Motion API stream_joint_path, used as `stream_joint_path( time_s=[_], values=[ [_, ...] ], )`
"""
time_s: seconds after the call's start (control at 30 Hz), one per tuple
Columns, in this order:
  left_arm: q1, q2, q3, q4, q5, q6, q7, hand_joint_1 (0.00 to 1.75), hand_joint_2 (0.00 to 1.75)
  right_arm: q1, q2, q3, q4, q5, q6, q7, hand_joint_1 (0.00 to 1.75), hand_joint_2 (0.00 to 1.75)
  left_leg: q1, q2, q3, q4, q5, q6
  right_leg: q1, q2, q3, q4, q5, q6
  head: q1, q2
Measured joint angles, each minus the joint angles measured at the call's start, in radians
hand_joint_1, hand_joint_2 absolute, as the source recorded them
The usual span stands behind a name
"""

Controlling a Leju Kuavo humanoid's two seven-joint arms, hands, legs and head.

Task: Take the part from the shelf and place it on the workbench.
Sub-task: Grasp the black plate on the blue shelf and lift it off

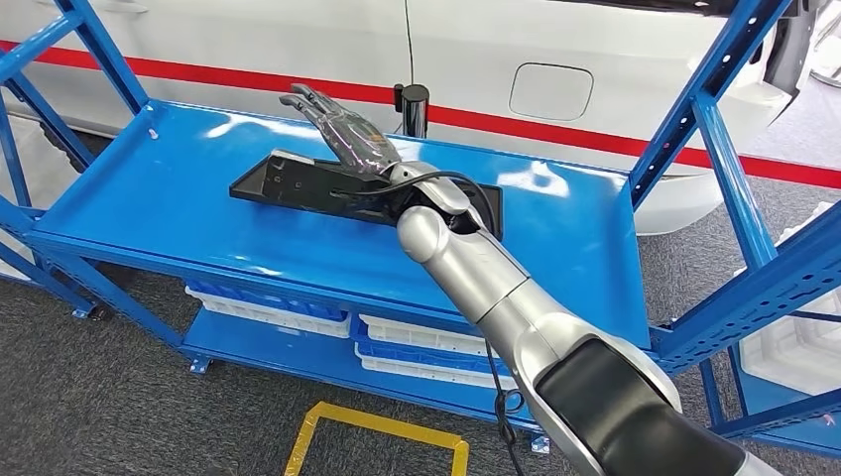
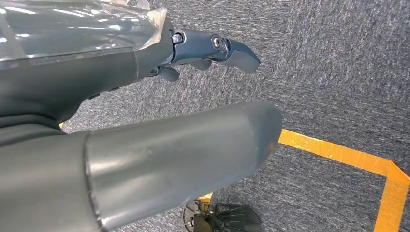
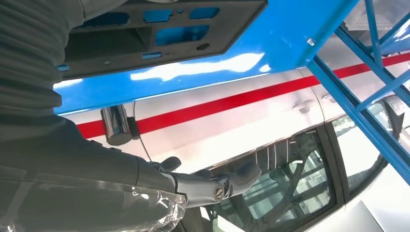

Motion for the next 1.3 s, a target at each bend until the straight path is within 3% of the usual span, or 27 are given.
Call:
stream_joint_path(
  time_s=[0.3, 0.73, 1.3],
  values=[
    [0.005, 0.004, 0.002, 0.0, -0.002, 0.0, -0.009, 0.0, 0.0, 0.029, -0.048, -0.011, -0.079, 0.0, -0.008, -0.042, 0.0, 1.75, -0.003, 0.0, 0.001, 0.0, 0.0, 0.007, -0.005, 0.0, 0.0, -0.002, 0.001, 0.008, 0.0, 0.0],
    [0.024, 0.008, 0.009, 0.0, -0.014, 0.0, -0.011, 0.0, 0.0, 0.213, -0.159, 0.086, -0.315, 0.103, -0.047, -0.031, 0.0, 1.75, 0.005, 0.001, 0.002, 0.0, -0.001, 0.005, -0.006, 0.0, 0.0, -0.002, 0.001, 0.008, 0.0, 0.0],
    [0.025, 0.008, 0.011, 0.0, -0.028, 0.0, -0.007, 0.0, 0.0, 0.238, -0.192, 0.126, -0.353, 0.157, -0.057, -0.013, 0.0, 1.75, 0.009, 0.001, 0.002, -0.001, -0.001, 0.004, -0.003, 0.0, 0.0, -0.002, 0.0, 0.007, 0.0, 0.0]
  ],
)
